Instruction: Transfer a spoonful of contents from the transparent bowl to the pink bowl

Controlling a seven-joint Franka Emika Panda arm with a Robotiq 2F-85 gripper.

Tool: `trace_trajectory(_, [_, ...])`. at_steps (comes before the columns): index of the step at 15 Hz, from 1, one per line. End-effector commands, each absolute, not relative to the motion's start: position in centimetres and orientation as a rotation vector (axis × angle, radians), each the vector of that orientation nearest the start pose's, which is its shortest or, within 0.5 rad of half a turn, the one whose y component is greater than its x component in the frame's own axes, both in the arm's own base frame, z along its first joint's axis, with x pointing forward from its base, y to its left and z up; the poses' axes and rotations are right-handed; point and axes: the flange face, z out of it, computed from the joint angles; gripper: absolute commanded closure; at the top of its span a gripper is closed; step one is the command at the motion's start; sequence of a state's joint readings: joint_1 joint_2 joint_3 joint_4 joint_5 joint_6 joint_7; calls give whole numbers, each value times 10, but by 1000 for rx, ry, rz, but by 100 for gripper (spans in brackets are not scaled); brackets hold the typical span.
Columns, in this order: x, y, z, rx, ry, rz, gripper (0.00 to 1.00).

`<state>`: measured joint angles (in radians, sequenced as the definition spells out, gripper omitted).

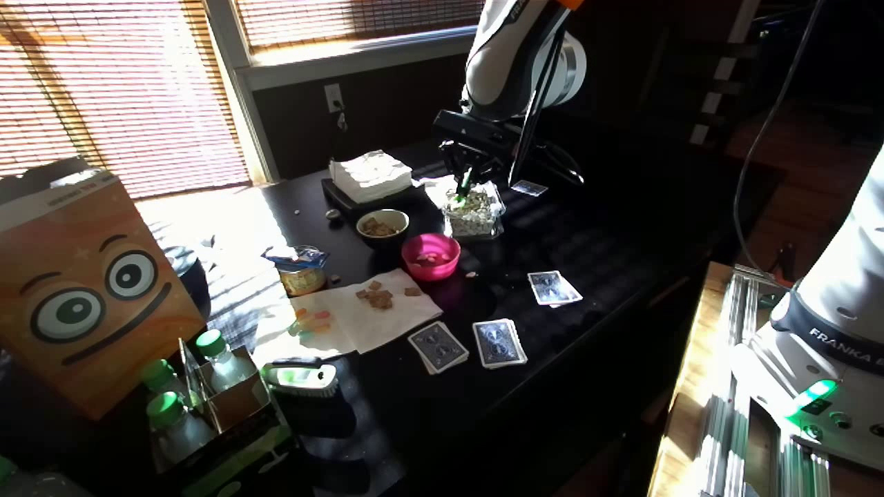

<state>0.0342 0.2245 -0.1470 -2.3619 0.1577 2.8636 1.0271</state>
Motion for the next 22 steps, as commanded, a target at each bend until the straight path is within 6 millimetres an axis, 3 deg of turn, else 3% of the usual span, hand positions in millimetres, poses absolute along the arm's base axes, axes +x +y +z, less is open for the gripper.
trace_trajectory(1, [527,-44,271,-2395,1702,-342,96])
trace_trajectory(9, [537,-10,274,-2422,1492,-474,96])
trace_trajectory(22, [542,-1,269,-2555,1062,-684,96])
